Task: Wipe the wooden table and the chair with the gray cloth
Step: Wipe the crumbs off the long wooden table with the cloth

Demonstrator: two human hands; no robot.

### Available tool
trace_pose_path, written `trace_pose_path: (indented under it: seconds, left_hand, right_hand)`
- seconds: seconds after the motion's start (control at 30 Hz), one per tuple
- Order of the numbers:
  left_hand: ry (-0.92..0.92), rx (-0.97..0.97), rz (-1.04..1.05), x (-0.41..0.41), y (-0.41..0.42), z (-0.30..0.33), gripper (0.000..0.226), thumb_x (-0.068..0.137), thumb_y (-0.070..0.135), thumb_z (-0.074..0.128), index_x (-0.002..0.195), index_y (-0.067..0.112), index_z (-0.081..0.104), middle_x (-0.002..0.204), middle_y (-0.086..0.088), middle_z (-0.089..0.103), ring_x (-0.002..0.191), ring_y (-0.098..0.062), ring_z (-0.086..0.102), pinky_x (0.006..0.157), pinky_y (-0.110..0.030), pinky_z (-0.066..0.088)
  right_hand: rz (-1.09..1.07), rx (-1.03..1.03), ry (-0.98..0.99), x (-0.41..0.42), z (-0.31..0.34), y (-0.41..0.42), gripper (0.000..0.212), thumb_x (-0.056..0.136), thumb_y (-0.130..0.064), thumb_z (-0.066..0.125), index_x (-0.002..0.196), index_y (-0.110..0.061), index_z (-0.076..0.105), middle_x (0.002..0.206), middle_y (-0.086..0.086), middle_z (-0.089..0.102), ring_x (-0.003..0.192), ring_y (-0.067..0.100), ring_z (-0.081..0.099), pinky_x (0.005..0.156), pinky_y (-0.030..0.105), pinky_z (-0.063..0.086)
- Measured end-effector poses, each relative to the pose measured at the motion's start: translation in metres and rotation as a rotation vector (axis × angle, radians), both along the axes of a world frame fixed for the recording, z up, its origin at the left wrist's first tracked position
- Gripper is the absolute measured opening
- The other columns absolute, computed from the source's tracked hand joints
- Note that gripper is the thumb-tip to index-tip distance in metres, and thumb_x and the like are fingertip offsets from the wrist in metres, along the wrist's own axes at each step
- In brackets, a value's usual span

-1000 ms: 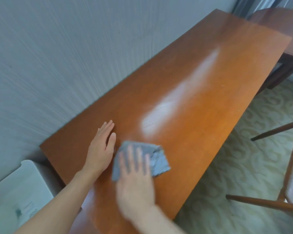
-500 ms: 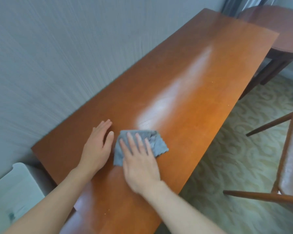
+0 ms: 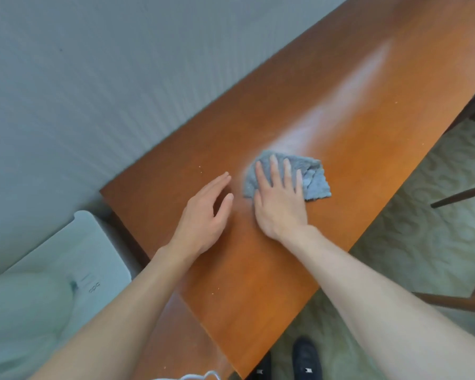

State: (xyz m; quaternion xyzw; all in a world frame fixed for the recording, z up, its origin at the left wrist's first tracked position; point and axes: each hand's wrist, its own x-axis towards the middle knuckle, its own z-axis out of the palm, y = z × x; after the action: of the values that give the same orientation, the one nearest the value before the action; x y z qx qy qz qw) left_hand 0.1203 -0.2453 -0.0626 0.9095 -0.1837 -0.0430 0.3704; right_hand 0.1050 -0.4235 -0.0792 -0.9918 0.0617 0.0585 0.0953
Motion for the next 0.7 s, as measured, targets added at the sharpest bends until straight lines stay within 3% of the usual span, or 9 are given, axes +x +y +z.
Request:
trace_pose_path:
  seconds: [0.13,0.23,0.37,0.5,0.63,0.7]
  left_hand:
    - [0.057,0.025,-0.077,-0.019,-0.008,0.004,0.049,0.102,0.037,0.035,0.146,0.021,0.050,0.157,0.007,0.038,0.149,-0.008,0.022,0.123,-0.035,0.013]
    - [0.053,0.080,-0.107,-0.026,0.003,-0.001,0.051,0.104,0.041,0.025,0.144,0.025,0.053,0.159,0.012,0.033,0.151,-0.004,0.010,0.124,-0.038,0.006]
    - [0.076,0.023,-0.099,-0.024,0.022,-0.005,0.052,0.107,0.039,0.024,0.152,0.019,0.041,0.161,0.012,0.029,0.149,0.003,0.012,0.123,-0.033,0.016]
    - [0.032,0.235,-0.135,-0.005,0.029,-0.009,0.059,0.105,0.048,0.023,0.158,0.020,0.026,0.166,0.007,0.014,0.151,-0.002,0.006,0.123,-0.033,0.014]
    - [-0.059,0.498,0.053,0.015,0.053,-0.014,0.060,0.106,0.047,0.023,0.158,0.018,0.025,0.166,0.003,0.011,0.152,-0.011,0.005,0.124,-0.035,0.009]
    - [-0.052,0.459,0.137,0.009,0.064,-0.017,0.060,0.105,0.049,0.022,0.158,0.020,0.024,0.166,0.004,0.011,0.152,-0.010,0.006,0.123,-0.033,0.011]
  right_hand:
    - [0.325,-0.039,0.041,-0.038,0.000,0.073,0.074,0.098,-0.035,0.029,0.163,-0.012,0.000,0.170,0.018,0.005,0.156,0.041,-0.001,0.125,0.056,-0.003]
    - [0.417,-0.011,0.039,-0.040,0.001,0.080,0.071,0.100,-0.033,0.027,0.163,-0.011,0.000,0.170,0.015,0.010,0.157,0.035,0.003,0.127,0.049,-0.005]
    - [0.491,0.232,0.018,-0.032,0.008,0.048,0.067,0.098,-0.035,0.037,0.161,-0.016,0.025,0.168,0.001,0.024,0.158,0.017,0.009,0.129,0.035,0.004]
    - [0.326,0.248,-0.019,-0.016,0.006,0.023,0.071,0.100,-0.050,0.043,0.162,-0.025,0.019,0.171,0.004,0.010,0.157,0.020,0.010,0.128,0.035,0.012]
    - [0.050,0.047,0.006,0.028,-0.002,0.003,0.068,0.105,-0.044,0.029,0.163,-0.014,0.008,0.171,0.017,-0.001,0.158,0.031,0.001,0.128,0.041,0.003]
    - [0.003,0.042,0.030,0.052,0.000,0.013,0.066,0.107,-0.040,0.026,0.163,-0.013,0.005,0.171,0.016,-0.003,0.158,0.033,-0.003,0.128,0.045,0.002]
